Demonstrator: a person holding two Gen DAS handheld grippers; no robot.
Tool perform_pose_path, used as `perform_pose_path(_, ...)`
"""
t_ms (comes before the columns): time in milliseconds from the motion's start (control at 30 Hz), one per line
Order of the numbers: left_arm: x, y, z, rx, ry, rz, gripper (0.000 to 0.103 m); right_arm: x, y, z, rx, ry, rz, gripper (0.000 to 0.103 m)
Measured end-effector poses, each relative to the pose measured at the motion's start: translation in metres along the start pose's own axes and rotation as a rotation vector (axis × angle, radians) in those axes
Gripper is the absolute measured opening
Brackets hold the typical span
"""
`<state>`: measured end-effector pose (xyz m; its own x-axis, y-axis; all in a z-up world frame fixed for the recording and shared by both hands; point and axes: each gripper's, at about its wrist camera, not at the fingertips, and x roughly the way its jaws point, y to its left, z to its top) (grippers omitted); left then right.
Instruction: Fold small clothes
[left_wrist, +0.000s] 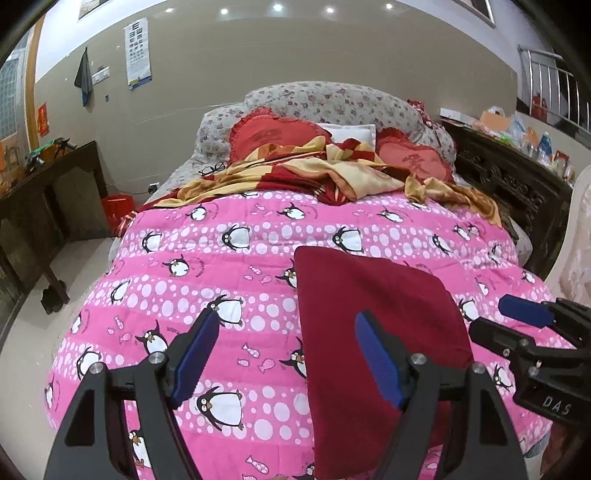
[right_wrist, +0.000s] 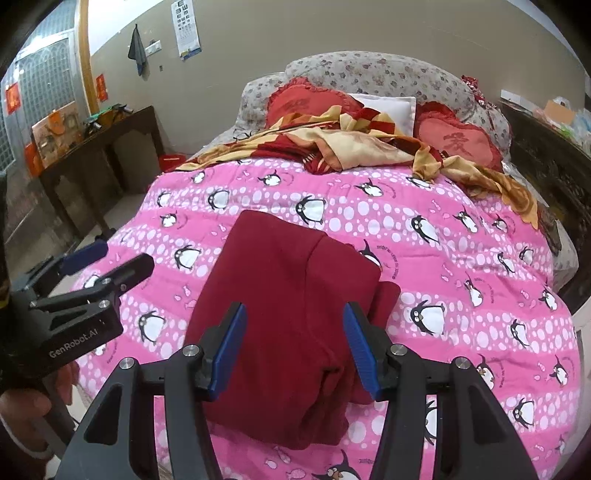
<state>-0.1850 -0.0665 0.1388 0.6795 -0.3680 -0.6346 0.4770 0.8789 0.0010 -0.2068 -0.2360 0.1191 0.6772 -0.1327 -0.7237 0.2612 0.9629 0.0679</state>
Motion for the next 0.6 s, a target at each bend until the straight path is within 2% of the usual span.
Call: perform_pose_path(600, 0.019, -0.028, 0.0, 0.043, 0.026, -0.024, 0.08, 0.013, -0.027, -0.01, 0.067, 0.027, -0.004, 0.061)
